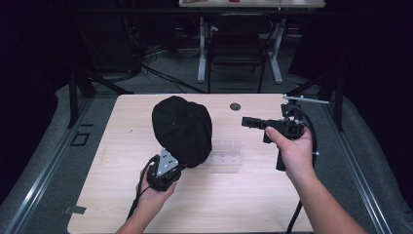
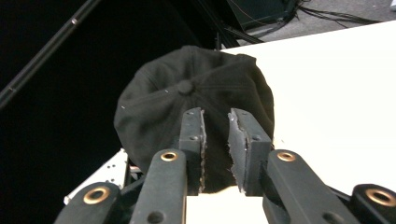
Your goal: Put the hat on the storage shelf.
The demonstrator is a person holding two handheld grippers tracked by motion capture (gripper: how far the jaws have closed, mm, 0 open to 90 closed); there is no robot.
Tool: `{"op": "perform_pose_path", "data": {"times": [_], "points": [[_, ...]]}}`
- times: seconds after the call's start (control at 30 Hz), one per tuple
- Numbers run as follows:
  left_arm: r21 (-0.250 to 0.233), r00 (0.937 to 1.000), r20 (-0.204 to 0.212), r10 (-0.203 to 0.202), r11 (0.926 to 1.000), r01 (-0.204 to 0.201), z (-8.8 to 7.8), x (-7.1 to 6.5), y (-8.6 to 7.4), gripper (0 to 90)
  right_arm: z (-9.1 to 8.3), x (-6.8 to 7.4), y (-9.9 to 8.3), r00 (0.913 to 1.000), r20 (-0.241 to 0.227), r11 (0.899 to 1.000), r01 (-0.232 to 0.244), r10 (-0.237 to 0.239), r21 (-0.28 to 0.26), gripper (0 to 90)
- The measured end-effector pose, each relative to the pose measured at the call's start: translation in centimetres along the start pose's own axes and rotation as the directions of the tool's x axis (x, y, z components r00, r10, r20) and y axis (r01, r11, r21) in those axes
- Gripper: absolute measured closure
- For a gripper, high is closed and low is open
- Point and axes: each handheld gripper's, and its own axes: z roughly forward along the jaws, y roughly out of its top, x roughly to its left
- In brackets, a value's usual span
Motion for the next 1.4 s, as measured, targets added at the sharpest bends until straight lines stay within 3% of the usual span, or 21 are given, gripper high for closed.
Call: {"op": "perform_pose_path", "data": {"times": [0.33, 0.47, 0.57, 0.67, 0.7, 0.8, 0.87, 0.97, 1.03, 1.2, 1.4], "points": [[0.004, 0.9989, 0.007, -0.047, 0.9989, 0.047, -0.2, 0.5, -1.2, 82.7, -0.2, -0.9, -1.9, 0.9969, 0.066, 0.999, 0.042, -0.043, 0.018, 70.5], [-0.004, 0.9988, 0.003, -0.048, 0.9988, 0.048, -0.3, 0.4, -1.4, 81.8, -0.4, -0.9, -2.5, 0.9882, 0.121, 0.995, 0.09, -0.094, 0.033, 69.6], [-0.003, 0.9984, 0.004, -0.056, 0.9984, 0.056, -0.4, 0.5, -1.6, 80.3, -0.5, -1.0, -3.1, 0.9884, 0.113, 0.995, 0.098, -0.101, 0.028, 69.0], [-0.011, 0.9968, 0.009, -0.079, 0.9968, 0.08, -0.7, 0.7, -1.8, 74.4, -0.3, -1.3, -3.9, 0.9809, 0.146, 0.991, 0.123, -0.129, 0.05, 69.0], [-0.012, 0.9954, 0.011, -0.095, 0.9954, 0.095, -0.9, 0.8, -2.0, 73.2, -0.3, -1.3, -4.1, 0.9764, 0.161, 0.989, 0.136, -0.144, 0.058, 68.9], [-0.008, 0.9909, 0.02, -0.133, 0.991, 0.133, -1.4, 1.2, -2.6, 71.3, -0.3, -1.6, -4.9, 0.9758, 0.159, 0.988, 0.143, -0.15, 0.056, 68.8], [0.0, 0.9899, 0.027, -0.139, 0.9902, 0.139, -1.7, 1.6, -2.9, 68.2, -0.3, -1.7, -5.4, 0.9651, 0.192, 0.983, 0.166, -0.179, 0.082, 68.8], [0.009, 0.9849, 0.025, -0.171, 0.9852, 0.171, -2.3, 2.2, -3.6, 63.4, -0.5, -1.9, -6.0, 0.9642, 0.192, 0.982, 0.171, -0.183, 0.075, 68.5], [0.02, 0.9768, 0.035, -0.211, 0.9774, 0.211, -2.8, 2.8, -4.2, 58.5, -0.7, -2.1, -6.5, 0.9617, 0.199, 0.981, 0.177, -0.189, 0.079, 68.2], [0.038, 0.97, 0.042, -0.239, 0.9706, 0.238, -3.7, 3.5, -5.2, 53.1, -1.1, -2.6, -7.9, 0.9541, 0.218, 0.978, 0.192, -0.205, 0.08, 67.4], [0.029, 0.9617, 0.034, -0.272, 0.9621, 0.271, -4.3, 4.1, -6.2, 51.8, -1.2, -3.1, -9.9, 0.9312, 0.262, 0.967, 0.241, -0.254, 0.081, 66.2]]}}
